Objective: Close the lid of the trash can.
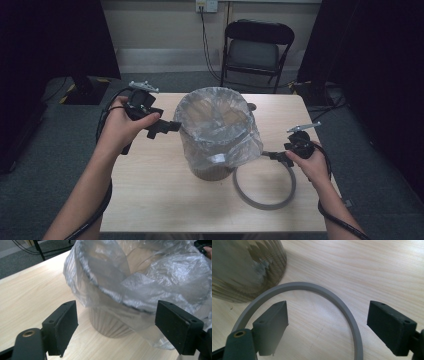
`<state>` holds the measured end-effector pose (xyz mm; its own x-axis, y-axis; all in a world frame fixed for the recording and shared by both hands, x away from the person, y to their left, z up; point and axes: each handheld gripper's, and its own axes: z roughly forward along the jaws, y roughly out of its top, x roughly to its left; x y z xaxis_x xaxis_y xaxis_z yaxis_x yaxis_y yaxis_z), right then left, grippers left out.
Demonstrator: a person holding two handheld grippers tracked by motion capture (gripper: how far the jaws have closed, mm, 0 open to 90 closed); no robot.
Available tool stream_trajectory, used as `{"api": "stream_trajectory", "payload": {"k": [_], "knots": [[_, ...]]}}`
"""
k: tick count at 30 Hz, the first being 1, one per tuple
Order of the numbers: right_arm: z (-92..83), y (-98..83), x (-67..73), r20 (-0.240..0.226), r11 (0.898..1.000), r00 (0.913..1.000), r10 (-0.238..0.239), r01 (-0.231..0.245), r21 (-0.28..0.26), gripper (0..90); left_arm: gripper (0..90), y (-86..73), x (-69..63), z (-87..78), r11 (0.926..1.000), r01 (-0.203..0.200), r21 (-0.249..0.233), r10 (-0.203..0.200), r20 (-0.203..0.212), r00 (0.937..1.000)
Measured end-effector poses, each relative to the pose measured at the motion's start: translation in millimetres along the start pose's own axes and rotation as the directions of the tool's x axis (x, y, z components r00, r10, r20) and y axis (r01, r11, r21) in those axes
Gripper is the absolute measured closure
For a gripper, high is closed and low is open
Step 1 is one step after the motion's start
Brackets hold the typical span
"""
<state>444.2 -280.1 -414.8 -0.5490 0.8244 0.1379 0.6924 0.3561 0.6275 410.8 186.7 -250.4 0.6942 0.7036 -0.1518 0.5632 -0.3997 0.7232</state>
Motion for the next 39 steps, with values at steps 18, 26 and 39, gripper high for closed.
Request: {"api": "stream_trajectory", "payload": {"k": [18, 26, 39], "knots": [[14.4, -6.1, 0.0, 0.042, 0.999, 0.9991, -0.008, 0.006, 0.04, 18.6, 18.1, -24.7, 14.0, 2.4, 0.999, 0.045, -0.009, -0.045, 0.011, 0.9989], [25.2, -11.6, -7.7, 0.054, 0.998, 0.9985, 0.003, -0.007, 0.067, 19.2, 18.1, -36.2, 22.5, 6.3, 0.9981, 0.061, 0.005, -0.061, 0.004, 0.9981], [43.0, -26.9, -25.6, 0.096, 0.991, 0.9954, -0.001, -0.012, 0.13, 37.4, 18.1, -45.6, 29.4, 11.7, 0.9968, 0.079, 0.007, -0.079, -0.003, 0.9969]]}}
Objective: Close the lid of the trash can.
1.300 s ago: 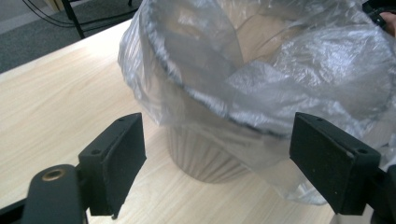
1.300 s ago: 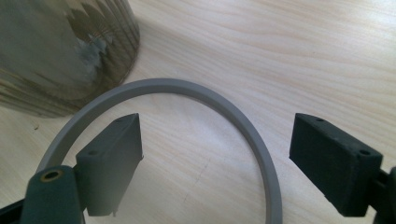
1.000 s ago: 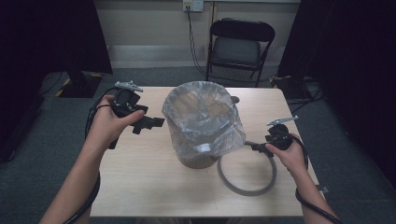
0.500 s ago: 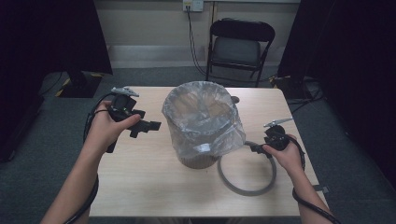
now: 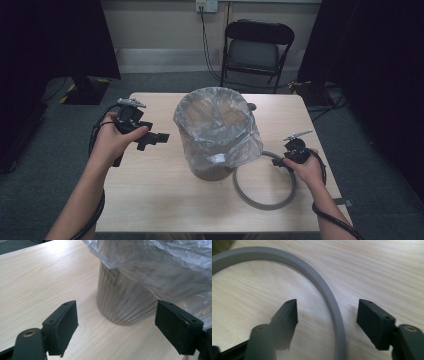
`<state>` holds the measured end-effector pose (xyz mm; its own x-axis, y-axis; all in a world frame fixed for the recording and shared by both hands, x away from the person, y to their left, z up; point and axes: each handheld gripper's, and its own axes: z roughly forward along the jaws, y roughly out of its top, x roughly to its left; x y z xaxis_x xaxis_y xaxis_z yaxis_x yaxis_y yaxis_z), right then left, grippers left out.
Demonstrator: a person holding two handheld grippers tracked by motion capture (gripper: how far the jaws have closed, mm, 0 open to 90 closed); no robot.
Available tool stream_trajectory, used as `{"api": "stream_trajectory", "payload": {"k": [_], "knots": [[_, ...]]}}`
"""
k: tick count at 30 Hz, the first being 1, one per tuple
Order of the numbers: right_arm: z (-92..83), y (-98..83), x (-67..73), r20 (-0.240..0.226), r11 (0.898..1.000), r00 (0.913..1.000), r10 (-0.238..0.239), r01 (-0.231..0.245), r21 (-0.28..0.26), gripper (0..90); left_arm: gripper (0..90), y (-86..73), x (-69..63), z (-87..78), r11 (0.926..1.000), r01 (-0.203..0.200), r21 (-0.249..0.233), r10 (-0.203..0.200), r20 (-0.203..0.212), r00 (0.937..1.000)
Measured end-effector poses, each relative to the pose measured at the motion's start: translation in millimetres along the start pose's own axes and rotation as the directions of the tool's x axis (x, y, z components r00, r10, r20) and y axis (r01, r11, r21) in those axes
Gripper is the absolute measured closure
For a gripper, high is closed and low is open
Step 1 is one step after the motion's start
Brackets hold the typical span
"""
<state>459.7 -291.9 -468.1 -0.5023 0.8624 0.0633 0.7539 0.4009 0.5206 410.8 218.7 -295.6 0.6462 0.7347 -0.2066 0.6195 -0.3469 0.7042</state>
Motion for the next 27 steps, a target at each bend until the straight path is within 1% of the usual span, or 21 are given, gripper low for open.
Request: {"api": "stream_trajectory", "payload": {"k": [1, 3, 4, 5, 7, 8, 9, 10, 11, 12, 14, 15, 16, 19, 20, 22, 23, 24, 25, 27], "knots": [[0.6, -0.1, -0.8, 0.005, 1.0, 1.0, 0.001, -0.001, 0.002, 38.9, 18.1, -0.6, 1.4, 0.0, 1.0, -0.007, 0.005, 0.007, -0.007, 1.0], [3.2, -0.5, -2.9, 0.014, 1.0, 0.9999, -0.004, 0.003, 0.019, 41.7, 18.3, -1.8, 2.6, 0.7, 1.0, -0.004, 0.005, 0.004, -0.011, 0.9999], [3.5, -0.7, -3.6, 0.024, 1.0, 0.9997, -0.007, 0.007, 0.014, 43.6, 18.6, -2.7, 4.0, 1.6, 1.0, -0.004, 0.007, 0.004, -0.008, 1.0], [3.5, -0.1, -5.0, 0.031, 1.0, 0.9995, -0.008, 0.007, 0.013, 46.7, 18.6, -3.4, 4.3, 2.5, 0.9999, 0.007, 0.008, -0.007, -0.012, 0.9999], [3.2, 1.2, -5.7, 0.039, 0.999, 0.9989, -0.027, 0.026, 0.026, 51.1, 18.6, -4.3, 5.6, 3.6, 0.9999, 0.009, 0.013, -0.009, -0.012, 0.9999], [2.6, 2.3, -5.4, 0.045, 0.998, 0.9981, -0.042, 0.041, 0.041, 55.5, 18.6, -4.5, 6.3, 3.7, 0.9999, 0.009, 0.014, -0.009, -0.009, 0.9999], [1.9, 3.0, -5.7, 0.042, 0.998, 0.9981, -0.045, 0.043, 0.05, 58.4, 18.6, -4.7, 6.9, 3.7, 0.9998, 0.005, 0.017, -0.005, -0.013, 0.9999], [1.9, 3.4, -6.3, 0.041, 0.997, 0.9978, -0.051, 0.049, 0.052, 59.3, 18.6, -5.3, 6.9, 4.5, 0.9998, 0.013, 0.013, -0.012, -0.012, 0.9999], [1.6, 3.7, -6.8, 0.041, 0.997, 0.998, -0.047, 0.045, 0.057, 62.7, 18.6, -5.5, 7.6, 4.7, 0.9998, 0.01, 0.016, -0.01, -0.012, 0.9999], [1.1, 4.2, -7.4, 0.04, 0.997, 0.9982, -0.045, 0.043, 0.064, 68.2, 18.6, -5.7, 8.0, 5.1, 0.9997, 0.014, 0.018, -0.014, -0.017, 0.9998], [0.3, 5.2, -8.3, 0.038, 0.996, 0.9983, -0.044, 0.041, 0.077, 77.6, 18.6, -5.9, 8.4, 5.7, 0.9997, 0.015, 0.018, -0.014, -0.011, 0.9998], [0.2, 5.4, -8.6, 0.036, 0.996, 0.9986, -0.038, 0.035, 0.078, 77.7, 18.6, -5.9, 8.4, 5.7, 0.9997, 0.015, 0.018, -0.014, -0.011, 0.9998], [0.2, 5.6, -8.8, 0.035, 0.996, 0.9986, -0.04, 0.037, 0.08, 78.2, 18.6, -5.7, 8.7, 5.7, 0.9998, 0.008, 0.02, -0.007, -0.012, 0.9999], [-0.1, 6.1, -9.0, 0.036, 0.995, 0.9981, -0.05, 0.046, 0.089, 80.3, 18.6, -5.1, 8.8, 5.3, 0.9997, 0.006, 0.024, -0.006, -0.014, 0.9999], [-0.6, 6.9, -8.6, 0.039, 0.993, 0.9971, -0.064, 0.06, 0.104, 80.7, 18.6, -5.0, 8.7, 5.3, 0.9997, 0.009, 0.023, -0.009, -0.012, 0.9999], [-1.6, 7.3, -9.8, 0.031, 0.991, 0.9975, -0.063, 0.059, 0.123, 81.6, 18.6, -4.6, 8.8, 4.9, 0.9997, 0.01, 0.022, -0.01, -0.015, 0.9998], [-2.7, 7.1, -10.6, 0.029, 0.989, 0.9979, -0.059, 0.054, 0.136, 82.2, 18.6, -4.5, 9.0, 4.9, 0.9997, 0.009, 0.021, -0.009, -0.016, 0.9998], [-4.0, 6.7, -11.8, 0.032, 0.989, 0.998, -0.054, 0.049, 0.136, 82.7, 18.6, -4.2, 8.9, 4.8, 0.9997, 0.009, 0.024, -0.009, -0.016, 0.9998], [-6.4, 5.5, -14.5, 0.016, 0.989, 0.9991, -0.039, 0.037, 0.141, 83.2, 18.6, -4.0, 8.8, 5.1, 0.9997, 0.01, 0.023, -0.009, -0.018, 0.9998], [-11.6, 3.6, -19.7, -0.001, 0.992, 1.0, -0.004, 0.004, 0.125, 83.6, 18.6, -3.3, 8.2, 5.3, 0.9997, 0.015, 0.02, -0.015, -0.015, 0.9998]]}}
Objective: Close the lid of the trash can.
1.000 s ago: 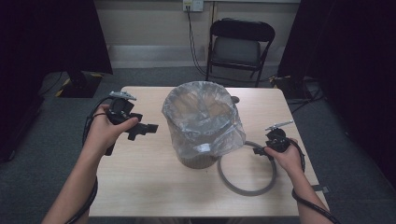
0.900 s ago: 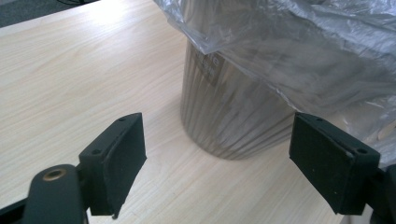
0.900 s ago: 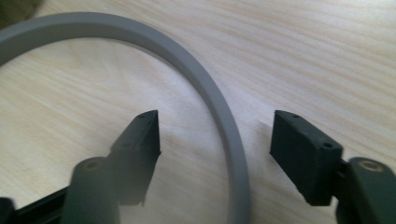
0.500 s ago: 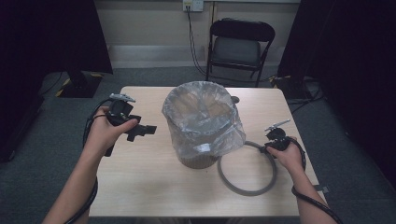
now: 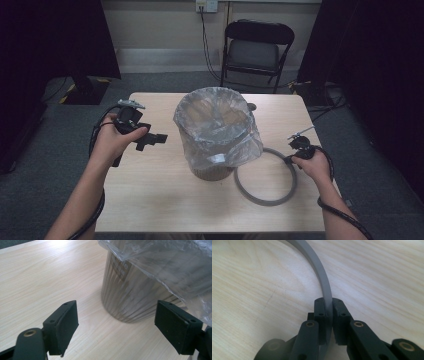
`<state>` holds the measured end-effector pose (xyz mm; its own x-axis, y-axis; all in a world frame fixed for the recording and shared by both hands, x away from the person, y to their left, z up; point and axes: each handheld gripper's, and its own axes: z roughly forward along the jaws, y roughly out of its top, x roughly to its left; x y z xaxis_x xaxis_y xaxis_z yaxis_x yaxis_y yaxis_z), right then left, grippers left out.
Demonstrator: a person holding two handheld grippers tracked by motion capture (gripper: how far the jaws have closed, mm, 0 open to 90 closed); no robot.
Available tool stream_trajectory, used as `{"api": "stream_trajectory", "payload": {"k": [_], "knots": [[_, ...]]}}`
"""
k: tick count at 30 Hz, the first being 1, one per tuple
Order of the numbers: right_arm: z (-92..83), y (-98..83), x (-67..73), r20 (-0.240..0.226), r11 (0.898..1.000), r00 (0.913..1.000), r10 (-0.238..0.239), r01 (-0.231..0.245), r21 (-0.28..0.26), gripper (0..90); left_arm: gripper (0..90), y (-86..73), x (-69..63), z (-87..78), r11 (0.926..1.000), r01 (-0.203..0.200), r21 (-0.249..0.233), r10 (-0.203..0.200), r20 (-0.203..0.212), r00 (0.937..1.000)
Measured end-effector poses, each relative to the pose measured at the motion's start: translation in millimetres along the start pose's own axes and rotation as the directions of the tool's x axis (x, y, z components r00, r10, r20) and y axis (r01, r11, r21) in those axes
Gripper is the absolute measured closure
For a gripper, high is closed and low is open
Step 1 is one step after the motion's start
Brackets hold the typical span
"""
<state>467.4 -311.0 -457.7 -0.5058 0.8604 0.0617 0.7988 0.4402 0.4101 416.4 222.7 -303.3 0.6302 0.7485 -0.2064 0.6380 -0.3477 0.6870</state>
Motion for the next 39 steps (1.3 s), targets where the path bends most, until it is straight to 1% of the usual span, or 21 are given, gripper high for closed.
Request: {"api": "stream_trajectory", "payload": {"k": [1, 3, 4, 5, 6, 7, 8, 9, 10, 11, 12, 13, 15, 17, 22, 24, 29, 32, 33, 36, 39], "knots": [[-4.5, -1.5, -3.6, -0.028, 1.0, 0.9994, 0.02, -0.02, -0.01, 83.7, 18.6, 0.6, -0.2, -0.3, 1.0, -0.004, 0.003, 0.004, -0.002, 1.0], [-11.6, -2.6, -6.6, -0.027, 0.999, 0.9992, 0.031, -0.031, -0.01, 83.9, 18.6, 2.4, -1.4, -0.4, 1.0, -0.008, 0.0, 0.008, -0.002, 1.0], [-16.3, -3.4, -9.2, -0.048, 0.999, 0.9982, 0.037, -0.038, -0.012, 83.9, 18.6, 3.1, -2.6, -0.4, 1.0, -0.008, 0.002, 0.008, -0.002, 1.0], [-20.4, -3.7, -10.0, -0.044, 0.999, 0.9979, 0.047, -0.048, -0.008, 84.0, 18.6, 3.7, -3.0, -0.2, 0.9999, -0.011, 0.001, 0.011, 0.0, 0.9999], [-23.0, -4.0, -11.2, -0.045, 0.999, 0.9981, 0.043, -0.044, -0.013, 84.0, 18.6, 5.1, -4.0, -0.2, 0.9998, -0.018, 0.004, 0.018, 0.001, 0.9998], [-27.8, -4.3, -12.1, -0.057, 0.998, 0.9968, 0.056, -0.056, -0.014, 84.1, 18.6, 5.7, -5.8, 0.1, 0.9999, -0.011, 0.002, 0.011, 0.002, 0.9999], [-31.5, -4.5, -13.3, -0.054, 0.998, 0.997, 0.055, -0.056, -0.019, 84.2, 18.6, 6.7, -6.6, 0.2, 0.9999, -0.016, 0.001, 0.016, 0.004, 0.9999], [-35.4, -4.5, -13.7, -0.067, 0.997, 0.9954, 0.069, -0.071, -0.02, 84.3, 18.6, 7.2, -7.5, 0.3, 0.9999, -0.017, -0.002, 0.017, 0.005, 0.9998], [-38.0, -4.4, -14.6, -0.077, 0.997, 0.9947, 0.069, -0.071, -0.024, 84.4, 18.6, 7.4, -8.6, 0.3, 0.9999, -0.016, -0.004, 0.016, 0.005, 0.9999], [-42.0, -3.9, -15.1, -0.064, 0.997, 0.9956, 0.068, -0.07, -0.029, 84.4, 18.6, 7.3, -10.0, 0.7, 0.9999, -0.01, -0.004, 0.011, 0.01, 0.9999], [-47.3, -3.4, -16.2, -0.071, 0.997, 0.9952, 0.068, -0.07, -0.03, 84.5, 18.6, 7.3, -9.7, 0.6, 0.9997, -0.025, 0.007, 0.025, 0.01, 0.9996], [-51.8, -2.9, -17.1, -0.069, 0.997, 0.9954, 0.066, -0.069, -0.036, 84.6, 18.5, 7.0, -10.2, 0.5, 0.9998, -0.019, 0.008, 0.019, 0.007, 0.9998], [-60.6, -2.0, -19.0, -0.078, 0.997, 0.9946, 0.068, -0.071, -0.04, 84.6, 18.4, 7.2, -10.5, -0.5, 0.9998, -0.021, 0.007, 0.021, 0.002, 0.9998], [-69.1, -1.5, -20.8, -0.061, 0.997, 0.996, 0.066, -0.068, -0.044, 84.6, 18.4, 8.2, -11.3, -2.5, 0.9998, -0.019, 0.001, 0.019, 0.005, 0.9998], [-89.6, -1.1, -25.6, -0.063, 0.994, 0.9941, 0.088, -0.092, -0.057, 84.6, 18.4, 12.6, -15.2, -6.2, 0.9995, -0.031, -0.01, 0.031, 0.005, 0.9995], [-97.0, -0.3, -26.7, -0.054, 0.994, 0.995, 0.084, -0.088, -0.059, 84.7, 18.4, 14.1, -16.4, -7.4, 0.9992, -0.037, -0.012, 0.037, 0.008, 0.9993], [-116.9, 4.2, -30.0, -0.053, 0.992, 0.9944, 0.092, -0.096, -0.086, 84.7, 18.4, 17.8, -19.1, -11.5, 0.9988, -0.047, -0.013, 0.047, 0.003, 0.9989], [-126.2, 7.8, -30.6, -0.046, 0.991, 0.9943, 0.096, -0.1, -0.086, 84.7, 18.4, 19.3, -20.0, -14.2, 0.9989, -0.043, -0.019, 0.043, 0.002, 0.9991], [-128.9, 9.1, -30.6, -0.039, 0.992, 0.9951, 0.091, -0.094, -0.085, 84.7, 18.3, 19.7, -19.6, -15.1, 0.9985, -0.051, -0.017, 0.051, 0.001, 0.9987], [-136.6, 11.8, -31.8, -0.038, 0.99, 0.9949, 0.093, -0.096, -0.098, 84.7, 18.3, 19.7, -19.5, -16.8, 0.9989, -0.042, -0.019, 0.042, -0.005, 0.9991], [-145.4, 15.1, -34.0, -0.033, 0.989, 0.995, 0.095, -0.098, -0.111, 84.7, 18.3, 20.5, -18.8, -18.2, 0.9985, -0.054, -0.013, 0.053, -0.007, 0.9986]]}}
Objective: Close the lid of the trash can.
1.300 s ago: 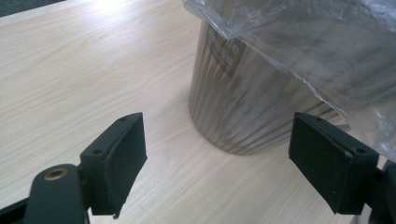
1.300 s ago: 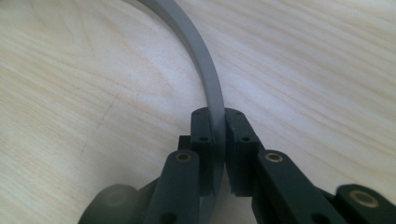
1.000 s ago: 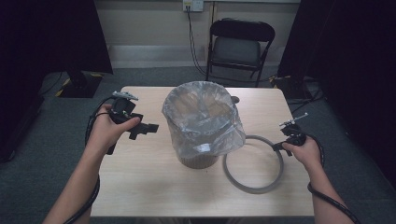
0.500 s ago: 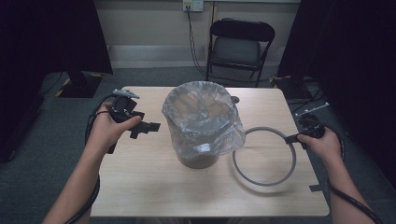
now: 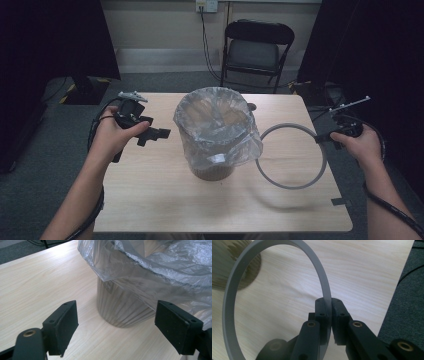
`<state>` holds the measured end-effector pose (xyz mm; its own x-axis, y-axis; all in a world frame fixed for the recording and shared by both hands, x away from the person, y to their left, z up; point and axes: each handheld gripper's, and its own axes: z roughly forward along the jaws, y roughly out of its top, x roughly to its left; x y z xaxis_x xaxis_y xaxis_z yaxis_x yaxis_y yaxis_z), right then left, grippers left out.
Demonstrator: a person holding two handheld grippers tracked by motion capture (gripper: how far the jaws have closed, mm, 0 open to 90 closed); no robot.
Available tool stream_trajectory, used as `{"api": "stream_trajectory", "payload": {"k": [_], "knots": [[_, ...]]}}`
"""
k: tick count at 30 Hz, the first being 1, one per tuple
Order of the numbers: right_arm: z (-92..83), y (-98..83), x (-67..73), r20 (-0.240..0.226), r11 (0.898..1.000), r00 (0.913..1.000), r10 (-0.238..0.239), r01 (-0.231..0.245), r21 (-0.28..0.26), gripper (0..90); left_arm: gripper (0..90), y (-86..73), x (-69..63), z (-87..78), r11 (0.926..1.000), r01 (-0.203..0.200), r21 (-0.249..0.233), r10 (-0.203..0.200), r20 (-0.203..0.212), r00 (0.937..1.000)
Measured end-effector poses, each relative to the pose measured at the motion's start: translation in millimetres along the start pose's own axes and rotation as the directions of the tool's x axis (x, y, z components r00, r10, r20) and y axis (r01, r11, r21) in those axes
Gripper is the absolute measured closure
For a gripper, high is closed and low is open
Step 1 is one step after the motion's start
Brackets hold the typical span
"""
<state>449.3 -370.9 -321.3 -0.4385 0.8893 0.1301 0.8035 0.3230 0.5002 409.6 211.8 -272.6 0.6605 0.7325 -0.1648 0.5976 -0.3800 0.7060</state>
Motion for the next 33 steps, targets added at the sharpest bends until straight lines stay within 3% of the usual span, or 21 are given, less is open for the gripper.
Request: {"api": "stream_trajectory", "payload": {"k": [18, 33], "knots": [[-40.6, 35.3, -0.6, -0.012, 0.999, 0.9996, -0.024, 0.024, -0.023, 84.7, 18.3, 8.8, -2.0, -3.2, 1.0, 0.002, -0.004, -0.002, 0.004, 1.0], [-91.4, 68.3, 6.8, 0.008, 0.997, 0.9985, -0.055, 0.055, -0.06, 84.6, 18.2, 17.8, -2.4, -4.3, 0.9999, -0.007, -0.008, 0.007, 0.002, 1.0]]}}
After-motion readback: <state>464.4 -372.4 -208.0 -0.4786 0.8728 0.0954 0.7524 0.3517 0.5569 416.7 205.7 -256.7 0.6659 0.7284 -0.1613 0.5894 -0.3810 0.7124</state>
